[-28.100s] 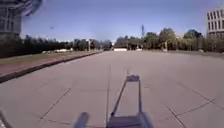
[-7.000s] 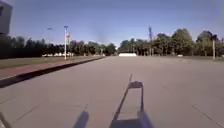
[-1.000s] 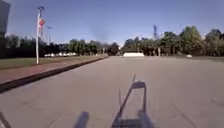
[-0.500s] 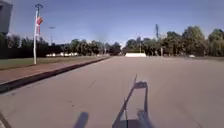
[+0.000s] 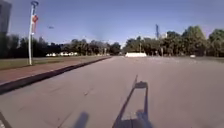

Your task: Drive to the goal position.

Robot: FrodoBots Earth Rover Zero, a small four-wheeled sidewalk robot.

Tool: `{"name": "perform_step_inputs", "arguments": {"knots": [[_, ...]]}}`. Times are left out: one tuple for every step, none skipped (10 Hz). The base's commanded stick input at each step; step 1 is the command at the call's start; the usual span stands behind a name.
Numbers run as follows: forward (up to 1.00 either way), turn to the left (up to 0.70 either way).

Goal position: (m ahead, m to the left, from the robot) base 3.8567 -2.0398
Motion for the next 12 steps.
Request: {"name": "perform_step_inputs", "arguments": {"knots": [[1.00, -0.27], [1.00, -0.27], [1.00, -0.27], [1.00, -0.27], [1.00, -0.10], [1.00, 0.00], [1.00, 0.00], [1.00, 0.00], [1.00, 0.00], [1.00, 0.00], [1.00, 0.00], [1.00, 0.00]]}}
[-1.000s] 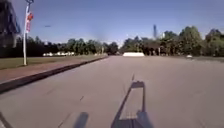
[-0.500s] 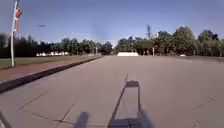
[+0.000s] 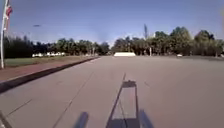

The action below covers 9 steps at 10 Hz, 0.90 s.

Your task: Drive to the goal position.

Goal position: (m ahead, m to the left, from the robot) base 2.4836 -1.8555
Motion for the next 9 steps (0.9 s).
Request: {"name": "perform_step_inputs", "arguments": {"knots": [[1.00, 0.00], [1.00, 0.00], [1.00, 0.00], [1.00, 0.00], [1.00, 0.00], [1.00, 0.00], [1.00, 0.00], [1.00, 0.00], [1.00, 0.00]]}}
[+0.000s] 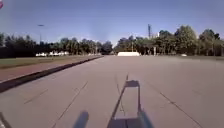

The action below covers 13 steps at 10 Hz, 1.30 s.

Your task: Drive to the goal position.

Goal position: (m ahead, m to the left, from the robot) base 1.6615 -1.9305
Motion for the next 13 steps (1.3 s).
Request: {"name": "perform_step_inputs", "arguments": {"knots": [[1.00, 0.00], [1.00, 0.00], [1.00, 0.00], [1.00, 0.00], [1.00, 0.00], [1.00, 0.00], [1.00, 0.00], [1.00, 0.00], [1.00, 0.00], [1.00, 0.00], [1.00, 0.00], [1.00, 0.00], [1.00, 0.00]]}}
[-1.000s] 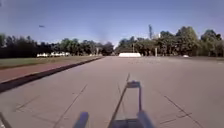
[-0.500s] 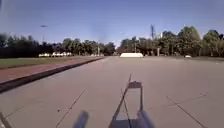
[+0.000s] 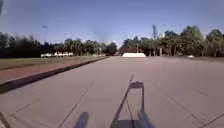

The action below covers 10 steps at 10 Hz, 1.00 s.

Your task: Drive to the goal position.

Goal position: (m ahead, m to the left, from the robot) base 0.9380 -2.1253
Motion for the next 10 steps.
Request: {"name": "perform_step_inputs", "arguments": {"knots": [[1.00, 0.00], [1.00, 0.00], [1.00, 0.00], [1.00, 0.00], [1.00, 0.00], [1.00, 0.00], [1.00, 0.00], [1.00, 0.00], [1.00, 0.00], [1.00, 0.00]]}}
